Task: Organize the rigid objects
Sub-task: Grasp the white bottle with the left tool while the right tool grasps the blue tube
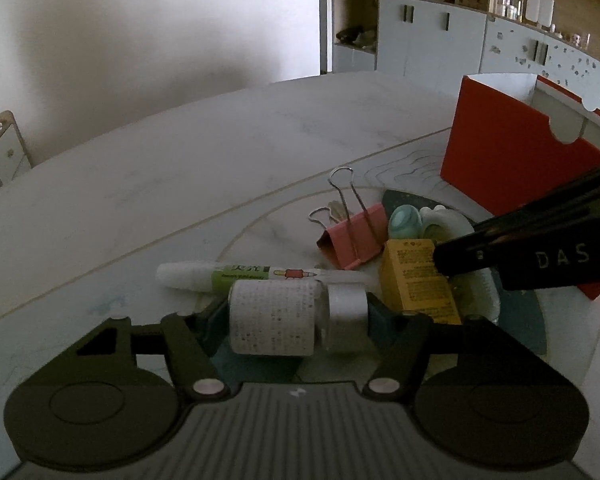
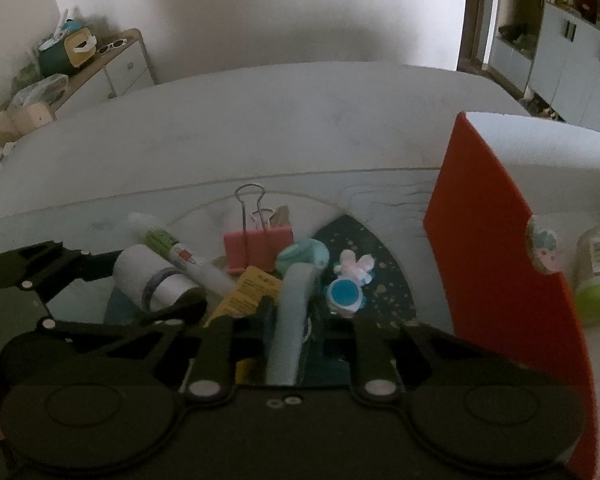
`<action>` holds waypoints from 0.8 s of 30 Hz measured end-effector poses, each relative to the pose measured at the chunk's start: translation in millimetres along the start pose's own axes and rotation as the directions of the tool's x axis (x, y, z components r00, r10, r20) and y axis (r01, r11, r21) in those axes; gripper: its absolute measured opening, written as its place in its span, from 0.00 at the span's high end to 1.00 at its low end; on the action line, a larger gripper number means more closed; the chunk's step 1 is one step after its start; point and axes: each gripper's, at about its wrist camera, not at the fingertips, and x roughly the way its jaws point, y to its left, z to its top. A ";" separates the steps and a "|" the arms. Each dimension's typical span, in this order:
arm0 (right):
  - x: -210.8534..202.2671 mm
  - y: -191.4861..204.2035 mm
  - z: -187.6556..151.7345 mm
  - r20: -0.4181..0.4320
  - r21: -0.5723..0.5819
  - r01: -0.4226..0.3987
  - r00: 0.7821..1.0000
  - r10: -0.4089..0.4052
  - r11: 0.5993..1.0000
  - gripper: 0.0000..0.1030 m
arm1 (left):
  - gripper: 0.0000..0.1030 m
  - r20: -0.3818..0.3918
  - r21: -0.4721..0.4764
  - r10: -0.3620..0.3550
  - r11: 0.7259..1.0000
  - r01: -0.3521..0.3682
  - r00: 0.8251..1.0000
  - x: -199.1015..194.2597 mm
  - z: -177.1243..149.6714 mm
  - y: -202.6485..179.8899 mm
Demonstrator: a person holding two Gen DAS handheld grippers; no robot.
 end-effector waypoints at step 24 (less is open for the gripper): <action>-109.0 -28.4 -18.6 0.136 0.084 -0.092 0.987 0.080 0.992 0.86 | 0.34 0.019 -0.032 -0.050 0.998 0.051 0.999 -84.7 23.7 -25.9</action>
